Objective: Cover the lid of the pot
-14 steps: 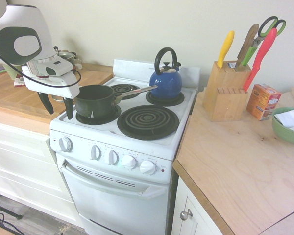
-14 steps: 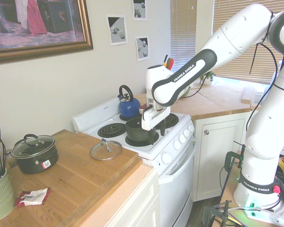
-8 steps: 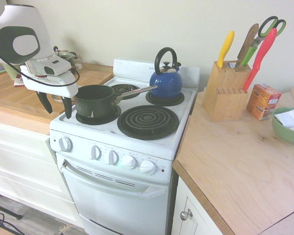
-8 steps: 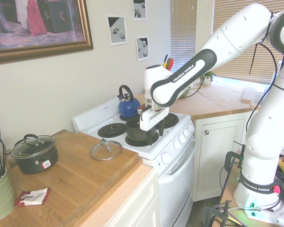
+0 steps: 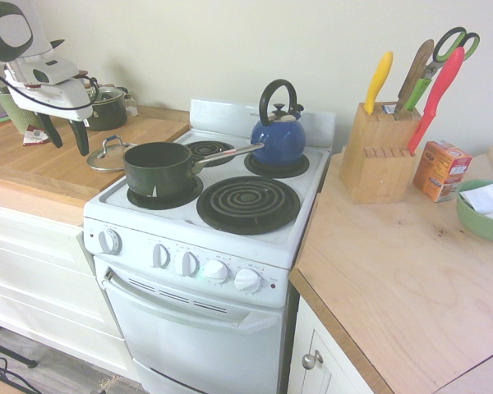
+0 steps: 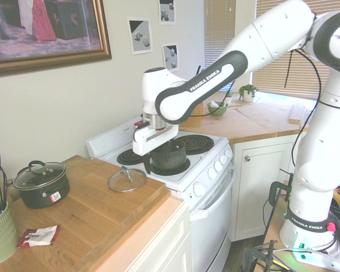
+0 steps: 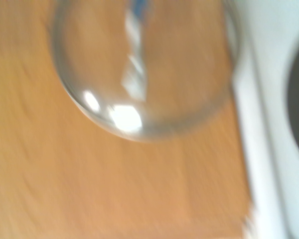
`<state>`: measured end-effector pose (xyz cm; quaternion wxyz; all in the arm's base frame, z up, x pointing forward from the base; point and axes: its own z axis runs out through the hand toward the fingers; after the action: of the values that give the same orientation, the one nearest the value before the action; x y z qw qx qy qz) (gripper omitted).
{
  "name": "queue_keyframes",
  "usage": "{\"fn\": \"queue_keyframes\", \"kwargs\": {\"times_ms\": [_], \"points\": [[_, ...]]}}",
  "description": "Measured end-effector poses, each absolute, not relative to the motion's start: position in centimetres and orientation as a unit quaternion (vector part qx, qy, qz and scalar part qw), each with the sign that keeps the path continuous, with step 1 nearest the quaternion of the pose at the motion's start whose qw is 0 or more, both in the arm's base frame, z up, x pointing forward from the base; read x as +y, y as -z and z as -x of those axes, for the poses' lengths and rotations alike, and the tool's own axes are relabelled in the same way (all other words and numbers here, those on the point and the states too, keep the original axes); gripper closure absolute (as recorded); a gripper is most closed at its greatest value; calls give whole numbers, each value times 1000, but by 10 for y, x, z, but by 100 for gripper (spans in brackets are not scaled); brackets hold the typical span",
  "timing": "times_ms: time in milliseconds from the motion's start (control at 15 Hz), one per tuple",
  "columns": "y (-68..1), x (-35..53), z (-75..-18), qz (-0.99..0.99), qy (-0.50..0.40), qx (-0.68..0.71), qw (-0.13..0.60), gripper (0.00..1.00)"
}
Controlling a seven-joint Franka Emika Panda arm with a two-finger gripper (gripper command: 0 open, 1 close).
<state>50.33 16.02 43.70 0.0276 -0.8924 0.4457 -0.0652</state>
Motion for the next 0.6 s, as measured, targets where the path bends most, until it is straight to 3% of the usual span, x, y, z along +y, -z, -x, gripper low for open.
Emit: {"fn": "queue_keyframes", "kwargs": {"times_ms": [600], "points": [[-430,181,-620,832,74,549,4,0]]}}
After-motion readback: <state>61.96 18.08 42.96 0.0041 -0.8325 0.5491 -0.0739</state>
